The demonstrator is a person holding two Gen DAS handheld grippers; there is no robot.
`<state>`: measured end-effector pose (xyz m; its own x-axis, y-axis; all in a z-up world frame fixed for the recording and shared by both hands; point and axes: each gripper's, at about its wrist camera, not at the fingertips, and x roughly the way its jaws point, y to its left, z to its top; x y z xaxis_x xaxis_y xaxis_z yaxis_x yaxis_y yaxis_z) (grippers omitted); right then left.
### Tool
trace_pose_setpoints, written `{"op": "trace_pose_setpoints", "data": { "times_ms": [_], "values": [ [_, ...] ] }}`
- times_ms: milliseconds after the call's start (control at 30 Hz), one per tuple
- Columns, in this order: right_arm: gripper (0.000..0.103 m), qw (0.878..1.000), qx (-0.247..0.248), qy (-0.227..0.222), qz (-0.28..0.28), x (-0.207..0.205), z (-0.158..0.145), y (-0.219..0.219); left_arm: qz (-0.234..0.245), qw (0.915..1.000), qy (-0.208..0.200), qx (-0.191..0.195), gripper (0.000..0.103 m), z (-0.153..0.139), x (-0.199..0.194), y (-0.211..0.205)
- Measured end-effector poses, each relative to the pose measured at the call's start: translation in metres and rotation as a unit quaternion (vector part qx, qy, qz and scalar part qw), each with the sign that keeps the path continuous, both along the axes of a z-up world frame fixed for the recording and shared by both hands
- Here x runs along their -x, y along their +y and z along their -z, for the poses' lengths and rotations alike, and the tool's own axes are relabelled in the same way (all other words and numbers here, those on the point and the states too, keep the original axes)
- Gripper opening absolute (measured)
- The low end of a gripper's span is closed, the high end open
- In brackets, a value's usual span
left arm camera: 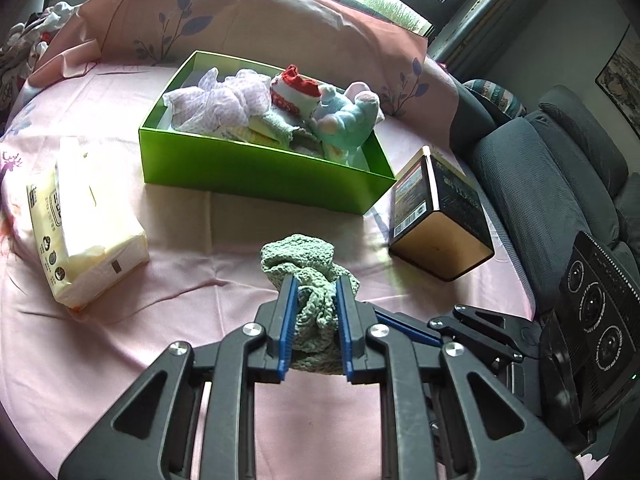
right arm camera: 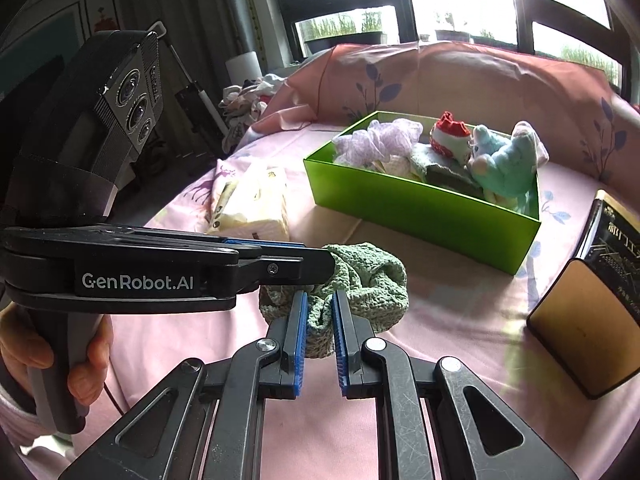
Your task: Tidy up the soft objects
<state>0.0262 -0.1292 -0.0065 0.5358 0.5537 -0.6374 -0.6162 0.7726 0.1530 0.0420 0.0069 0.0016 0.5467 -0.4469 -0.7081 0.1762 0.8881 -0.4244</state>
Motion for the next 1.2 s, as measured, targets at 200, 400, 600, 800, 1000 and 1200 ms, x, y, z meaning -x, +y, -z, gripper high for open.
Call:
{"op": "trace_pose_setpoints", "data": {
  "times_ms": [200, 400, 600, 800, 1000, 1200],
  "values": [
    [0.014, 1.0, -0.012, -0.027, 0.004, 0.0, -0.021, -0.006, 0.009, 0.9995, -0.027, -0.012, 0.016, -0.024, -0.001, -0.008],
    [0.014, 0.999, -0.024, -0.044, 0.01, -0.006, -0.036, -0.012, 0.022, 0.9984, -0.05, -0.019, 0.016, -0.043, -0.008, -0.017],
    [0.014, 1.0, -0.02, -0.022, 0.005, -0.021, -0.036, -0.011, 0.019, 0.9982, -0.049, -0.028, 0.019, -0.045, -0.02, -0.018],
    [0.015, 0.997, -0.011, 0.071, 0.019, -0.04, 0.012, -0.016, -0.004, 0.9979, 0.032, -0.057, 0.06, 0.006, -0.031, -0.003],
    [0.036, 0.991, 0.005, 0.13, 0.023, -0.052, 0.055, -0.012, -0.016, 0.9925, 0.111, -0.048, 0.073, 0.055, -0.038, 0.009],
    [0.054, 0.988, -0.013, 0.152, -0.005, -0.055, 0.071, -0.003, -0.016, 0.9878, 0.153, -0.026, 0.072, 0.075, -0.05, 0.008]
  ]
}}
